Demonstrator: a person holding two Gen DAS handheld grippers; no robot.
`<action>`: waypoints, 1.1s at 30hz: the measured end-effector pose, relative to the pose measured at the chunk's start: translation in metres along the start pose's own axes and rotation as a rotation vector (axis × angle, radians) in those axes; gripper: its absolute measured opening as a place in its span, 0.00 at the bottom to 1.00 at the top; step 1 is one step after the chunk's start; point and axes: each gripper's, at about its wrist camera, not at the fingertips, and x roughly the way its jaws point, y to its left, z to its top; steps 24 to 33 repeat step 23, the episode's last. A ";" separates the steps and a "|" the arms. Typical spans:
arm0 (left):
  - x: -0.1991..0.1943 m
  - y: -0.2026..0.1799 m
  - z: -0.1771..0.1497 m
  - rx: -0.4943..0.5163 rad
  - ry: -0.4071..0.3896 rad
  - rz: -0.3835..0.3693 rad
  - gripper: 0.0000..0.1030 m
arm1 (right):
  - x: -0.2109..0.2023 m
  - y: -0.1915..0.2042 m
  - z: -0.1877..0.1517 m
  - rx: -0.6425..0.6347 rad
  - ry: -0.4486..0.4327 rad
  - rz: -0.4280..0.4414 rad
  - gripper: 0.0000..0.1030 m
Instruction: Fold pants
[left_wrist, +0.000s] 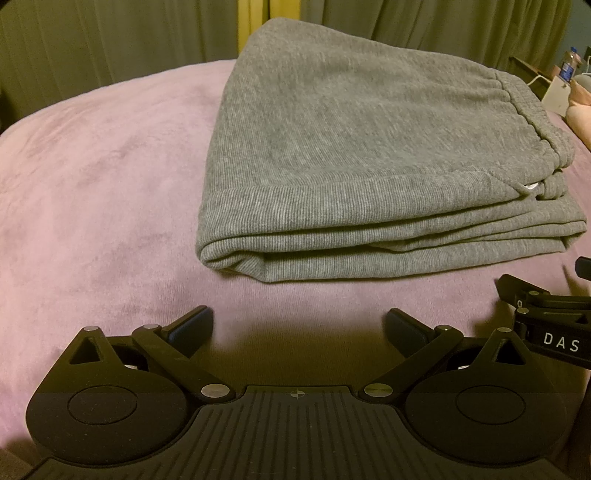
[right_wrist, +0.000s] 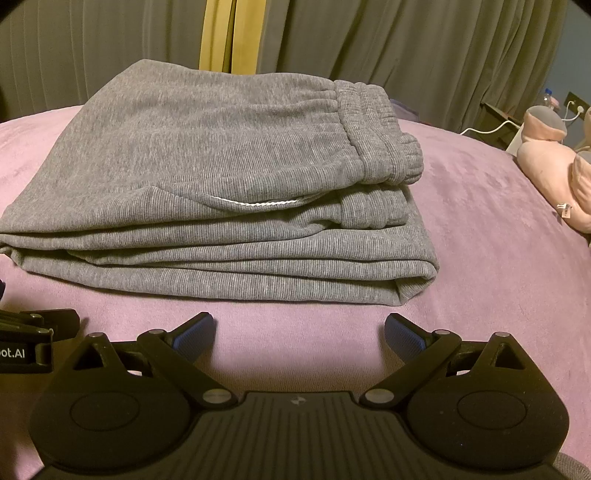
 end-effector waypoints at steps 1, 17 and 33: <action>0.000 0.000 0.000 0.000 0.000 0.000 1.00 | 0.000 0.000 0.000 0.000 0.000 0.000 0.96; -0.001 0.004 -0.003 -0.025 -0.006 -0.019 1.00 | 0.001 0.000 -0.001 0.000 0.002 -0.003 0.96; -0.002 0.006 -0.002 -0.027 -0.016 -0.023 1.00 | 0.000 -0.001 -0.001 -0.002 0.004 -0.004 0.96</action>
